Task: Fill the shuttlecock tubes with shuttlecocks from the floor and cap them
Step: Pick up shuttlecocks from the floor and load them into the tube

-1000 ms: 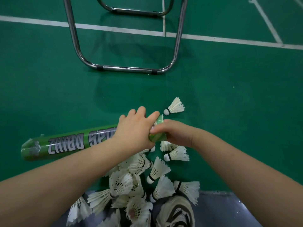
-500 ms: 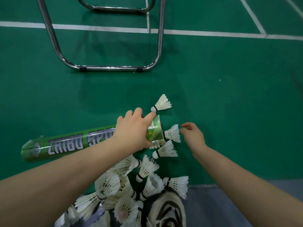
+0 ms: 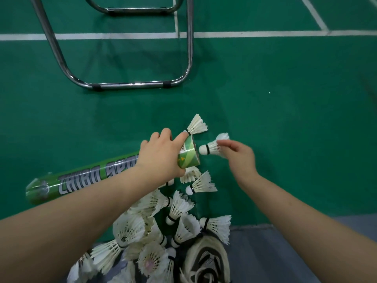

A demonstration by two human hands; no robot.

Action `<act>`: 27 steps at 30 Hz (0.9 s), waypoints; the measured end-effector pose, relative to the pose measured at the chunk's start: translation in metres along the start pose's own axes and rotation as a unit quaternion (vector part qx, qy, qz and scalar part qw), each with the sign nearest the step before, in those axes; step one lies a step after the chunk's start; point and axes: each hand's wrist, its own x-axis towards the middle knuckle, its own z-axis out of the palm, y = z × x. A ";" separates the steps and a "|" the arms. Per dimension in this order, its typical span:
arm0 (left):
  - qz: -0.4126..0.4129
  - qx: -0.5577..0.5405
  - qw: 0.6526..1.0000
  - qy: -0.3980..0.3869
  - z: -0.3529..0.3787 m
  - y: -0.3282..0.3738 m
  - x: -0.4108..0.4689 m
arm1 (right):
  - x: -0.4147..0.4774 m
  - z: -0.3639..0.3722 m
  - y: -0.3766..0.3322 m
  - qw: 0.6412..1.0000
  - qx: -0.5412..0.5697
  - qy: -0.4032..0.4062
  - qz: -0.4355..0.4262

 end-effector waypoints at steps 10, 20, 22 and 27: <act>-0.038 -0.037 0.998 0.027 -0.009 -0.008 -0.010 | -0.039 0.020 -0.044 0.985 0.005 -0.141 -0.094; -0.010 -0.057 0.998 0.039 -0.012 -0.008 -0.016 | -0.020 0.019 -0.059 0.873 -0.074 -0.482 -0.019; -0.003 -0.064 0.997 0.044 -0.013 -0.007 -0.016 | -0.017 0.021 -0.064 0.856 -0.103 -0.506 -0.023; 0.023 -0.038 0.998 0.049 -0.013 -0.002 -0.017 | -0.012 0.027 -0.072 0.819 -0.073 -0.569 0.030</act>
